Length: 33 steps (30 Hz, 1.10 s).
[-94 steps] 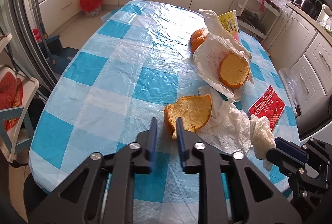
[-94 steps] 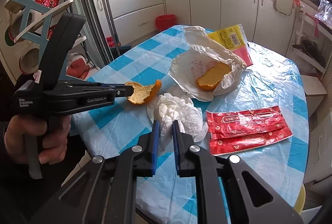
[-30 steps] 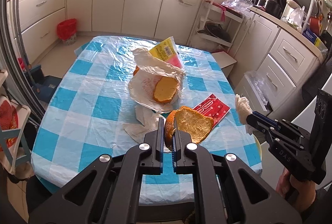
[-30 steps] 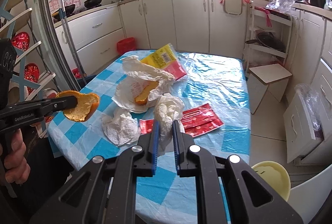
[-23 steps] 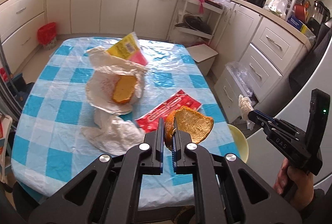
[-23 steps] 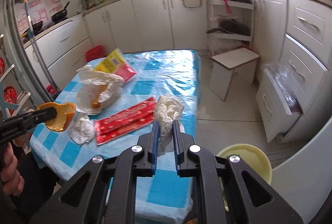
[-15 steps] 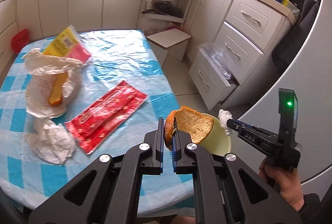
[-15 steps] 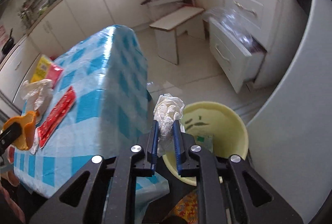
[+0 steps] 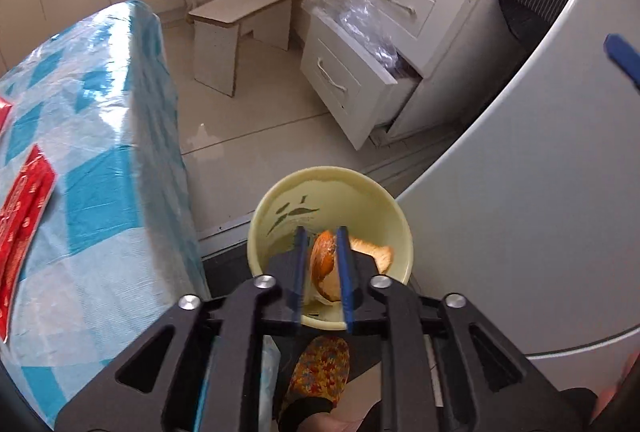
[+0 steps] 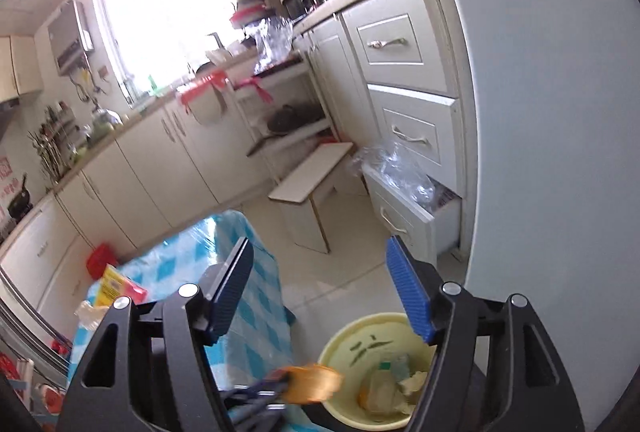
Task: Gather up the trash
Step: 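Move both tools back over the table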
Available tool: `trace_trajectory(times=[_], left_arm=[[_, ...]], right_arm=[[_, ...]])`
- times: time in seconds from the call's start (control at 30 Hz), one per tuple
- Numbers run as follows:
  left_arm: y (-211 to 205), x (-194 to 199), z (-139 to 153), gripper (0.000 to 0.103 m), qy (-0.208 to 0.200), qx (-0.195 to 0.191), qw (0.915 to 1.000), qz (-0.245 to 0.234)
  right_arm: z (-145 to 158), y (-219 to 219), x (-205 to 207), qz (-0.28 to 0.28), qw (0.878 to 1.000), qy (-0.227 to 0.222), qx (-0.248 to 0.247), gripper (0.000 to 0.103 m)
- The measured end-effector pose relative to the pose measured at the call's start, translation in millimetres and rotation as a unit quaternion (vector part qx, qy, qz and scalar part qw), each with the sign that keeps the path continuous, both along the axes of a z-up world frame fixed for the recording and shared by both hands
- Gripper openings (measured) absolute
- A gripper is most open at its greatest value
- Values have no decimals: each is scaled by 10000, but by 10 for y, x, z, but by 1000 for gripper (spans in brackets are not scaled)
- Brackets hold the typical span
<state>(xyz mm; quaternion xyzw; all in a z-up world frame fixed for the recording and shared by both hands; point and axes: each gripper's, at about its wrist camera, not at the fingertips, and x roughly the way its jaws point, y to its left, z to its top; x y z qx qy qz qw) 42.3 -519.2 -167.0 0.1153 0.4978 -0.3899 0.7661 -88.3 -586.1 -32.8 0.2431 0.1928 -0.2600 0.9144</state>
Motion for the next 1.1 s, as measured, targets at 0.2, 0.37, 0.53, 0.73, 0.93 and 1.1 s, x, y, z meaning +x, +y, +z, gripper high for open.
trace_trajectory(times=[0.2,0.37,0.53,0.73,0.93,1.1], left_arm=[[10,-46,225,72,-138,-40,9999,73],[906,-129,747,93,-635,-560,9955,420],[2006,-124,918,95,-858,-579,9884,1108],[3107,-38,947,95,-1026,-445,9744,1950],[3567,25,848,95,-775,-510,9675,2354],[3521,-87,925,95,-995,-511,9687,2216]], right_arm=[[44,-67,-18,-60,9995,-319,23,70],[219,103,-18,-159,9971,-678,-306,83],[302,367,205,106,9962,-639,-578,89],[258,864,355,667,9929,-335,-928,92],[63,1241,362,964,9915,-120,-870,93],[16,1388,459,1061,9881,42,-1112,93]])
